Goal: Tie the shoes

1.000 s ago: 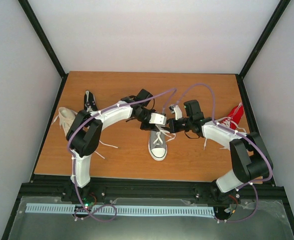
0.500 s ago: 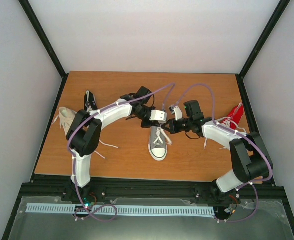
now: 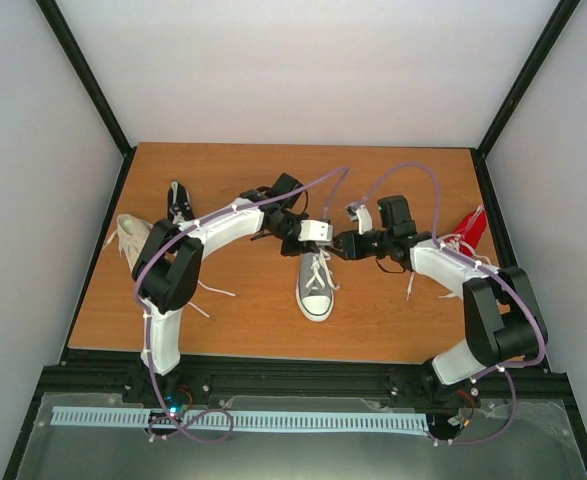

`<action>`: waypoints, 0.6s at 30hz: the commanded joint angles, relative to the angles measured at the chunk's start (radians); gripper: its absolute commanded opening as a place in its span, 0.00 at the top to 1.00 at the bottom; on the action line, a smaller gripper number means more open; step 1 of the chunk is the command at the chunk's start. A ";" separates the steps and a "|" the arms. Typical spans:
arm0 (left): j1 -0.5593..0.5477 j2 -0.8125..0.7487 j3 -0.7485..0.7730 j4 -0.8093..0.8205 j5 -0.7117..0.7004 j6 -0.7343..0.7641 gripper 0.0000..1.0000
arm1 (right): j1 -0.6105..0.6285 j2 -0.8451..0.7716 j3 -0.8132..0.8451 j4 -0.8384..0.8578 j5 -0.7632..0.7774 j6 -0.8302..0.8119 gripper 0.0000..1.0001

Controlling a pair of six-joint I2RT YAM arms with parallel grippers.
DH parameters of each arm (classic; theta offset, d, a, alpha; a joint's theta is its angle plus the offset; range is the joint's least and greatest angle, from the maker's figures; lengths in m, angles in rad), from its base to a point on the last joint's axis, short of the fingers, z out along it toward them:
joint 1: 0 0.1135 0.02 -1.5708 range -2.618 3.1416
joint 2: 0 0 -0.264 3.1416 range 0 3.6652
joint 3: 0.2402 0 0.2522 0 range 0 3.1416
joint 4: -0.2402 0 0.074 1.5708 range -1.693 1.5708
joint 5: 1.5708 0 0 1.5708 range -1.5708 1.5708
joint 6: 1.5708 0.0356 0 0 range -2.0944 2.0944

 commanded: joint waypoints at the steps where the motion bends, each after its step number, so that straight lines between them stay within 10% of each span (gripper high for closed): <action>1: 0.004 0.011 0.001 0.013 -0.007 0.008 0.97 | -0.028 0.014 0.024 0.042 -0.014 0.024 0.62; 8: 0.004 0.018 0.006 0.006 -0.008 0.003 0.92 | -0.029 0.140 0.065 0.042 -0.058 0.005 0.87; 18: 0.004 0.026 0.013 0.009 0.005 0.003 0.91 | -0.022 0.194 0.070 0.057 -0.223 -0.030 0.90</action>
